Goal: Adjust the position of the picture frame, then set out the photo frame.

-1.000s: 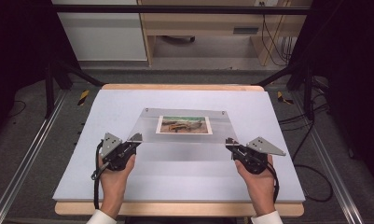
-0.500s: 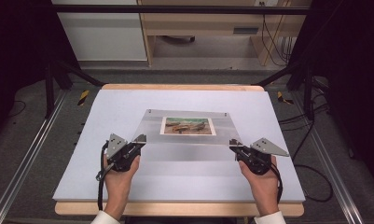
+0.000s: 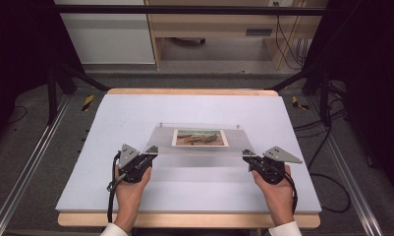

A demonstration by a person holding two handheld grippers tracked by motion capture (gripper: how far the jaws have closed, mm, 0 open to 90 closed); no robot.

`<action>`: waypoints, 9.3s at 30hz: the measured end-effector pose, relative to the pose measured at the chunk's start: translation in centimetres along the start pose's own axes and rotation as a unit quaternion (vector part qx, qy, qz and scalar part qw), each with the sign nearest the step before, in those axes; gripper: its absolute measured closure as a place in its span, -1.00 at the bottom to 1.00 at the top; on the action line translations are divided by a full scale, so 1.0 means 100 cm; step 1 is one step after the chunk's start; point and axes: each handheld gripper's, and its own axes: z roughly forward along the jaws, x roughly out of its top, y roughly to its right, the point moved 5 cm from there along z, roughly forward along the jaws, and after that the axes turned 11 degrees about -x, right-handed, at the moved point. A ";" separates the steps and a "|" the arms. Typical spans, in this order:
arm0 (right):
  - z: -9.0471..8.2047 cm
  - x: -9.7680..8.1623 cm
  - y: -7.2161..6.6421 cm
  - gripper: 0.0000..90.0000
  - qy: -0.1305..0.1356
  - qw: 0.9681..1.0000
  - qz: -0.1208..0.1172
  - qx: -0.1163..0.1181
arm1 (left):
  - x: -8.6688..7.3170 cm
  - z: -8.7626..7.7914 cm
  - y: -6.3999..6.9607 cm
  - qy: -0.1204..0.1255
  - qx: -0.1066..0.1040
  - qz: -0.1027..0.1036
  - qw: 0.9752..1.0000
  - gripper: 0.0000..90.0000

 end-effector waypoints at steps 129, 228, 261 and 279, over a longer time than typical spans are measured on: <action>0.033 -0.009 0.009 -0.54 -0.128 0.988 0.074 0.054 | -0.017 0.014 -0.030 -0.109 -0.091 -0.138 0.980 -0.60; 0.031 -0.006 0.007 -0.31 -0.118 0.989 0.046 0.079 | -0.008 0.009 -0.038 -0.095 -0.114 -0.111 0.983 -0.21; 0.010 -0.011 -0.002 -0.17 -0.119 0.991 -0.008 0.055 | -0.012 -0.008 -0.024 -0.102 -0.098 -0.081 0.987 -0.07; -0.002 -0.017 -0.003 0.04 -0.117 0.992 -0.027 0.046 | -0.016 -0.019 -0.018 -0.109 -0.097 -0.075 0.986 0.08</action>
